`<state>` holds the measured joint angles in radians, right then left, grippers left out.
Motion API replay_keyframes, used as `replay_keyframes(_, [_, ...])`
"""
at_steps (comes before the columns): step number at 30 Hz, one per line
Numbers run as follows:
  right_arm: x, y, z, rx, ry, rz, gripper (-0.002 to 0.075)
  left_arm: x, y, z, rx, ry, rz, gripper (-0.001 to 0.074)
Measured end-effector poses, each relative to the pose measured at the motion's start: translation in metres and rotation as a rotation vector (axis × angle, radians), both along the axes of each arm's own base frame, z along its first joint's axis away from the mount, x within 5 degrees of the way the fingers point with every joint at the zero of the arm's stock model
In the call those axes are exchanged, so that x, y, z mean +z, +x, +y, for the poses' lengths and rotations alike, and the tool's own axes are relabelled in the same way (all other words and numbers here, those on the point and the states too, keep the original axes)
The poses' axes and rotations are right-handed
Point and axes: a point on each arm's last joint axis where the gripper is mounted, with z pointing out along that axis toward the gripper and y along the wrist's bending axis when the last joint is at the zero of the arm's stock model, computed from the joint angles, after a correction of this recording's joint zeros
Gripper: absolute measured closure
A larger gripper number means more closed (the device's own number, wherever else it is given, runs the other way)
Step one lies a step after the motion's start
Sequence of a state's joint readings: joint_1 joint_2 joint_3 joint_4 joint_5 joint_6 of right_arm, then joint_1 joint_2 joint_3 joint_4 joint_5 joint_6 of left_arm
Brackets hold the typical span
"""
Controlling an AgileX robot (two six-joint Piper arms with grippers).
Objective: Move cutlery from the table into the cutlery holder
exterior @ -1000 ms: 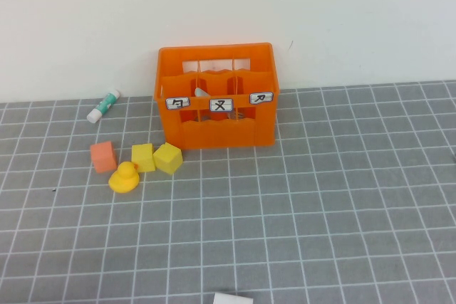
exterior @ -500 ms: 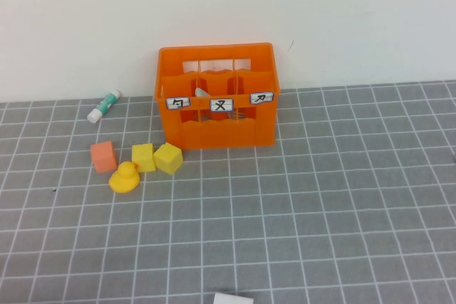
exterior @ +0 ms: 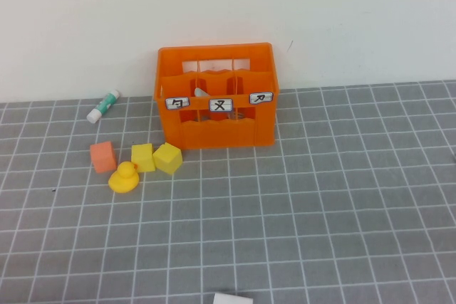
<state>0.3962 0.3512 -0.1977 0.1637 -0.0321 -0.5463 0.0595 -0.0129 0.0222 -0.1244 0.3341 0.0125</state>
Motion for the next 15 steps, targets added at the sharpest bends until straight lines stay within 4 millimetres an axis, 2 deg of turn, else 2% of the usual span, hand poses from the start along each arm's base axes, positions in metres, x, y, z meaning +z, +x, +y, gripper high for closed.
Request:
replay_keyframes(7, [-0.036,-0.019,-0.021,-0.186,0.057,-0.019,0.0729,0.000,0.000,0.000,0.000,0.000,0.000,0.0736])
replay_keyframes(12, [-0.061,-0.025,-0.031,-0.348,0.138,0.058,0.0729,0.000,0.000,0.000,0.000,0.000,0.000,0.0736])
replay_keyframes(15, [-0.068,-0.027,-0.035,-0.414,0.188,0.091,0.0729,0.000,0.000,0.000,0.000,0.000,0.000,0.0736])
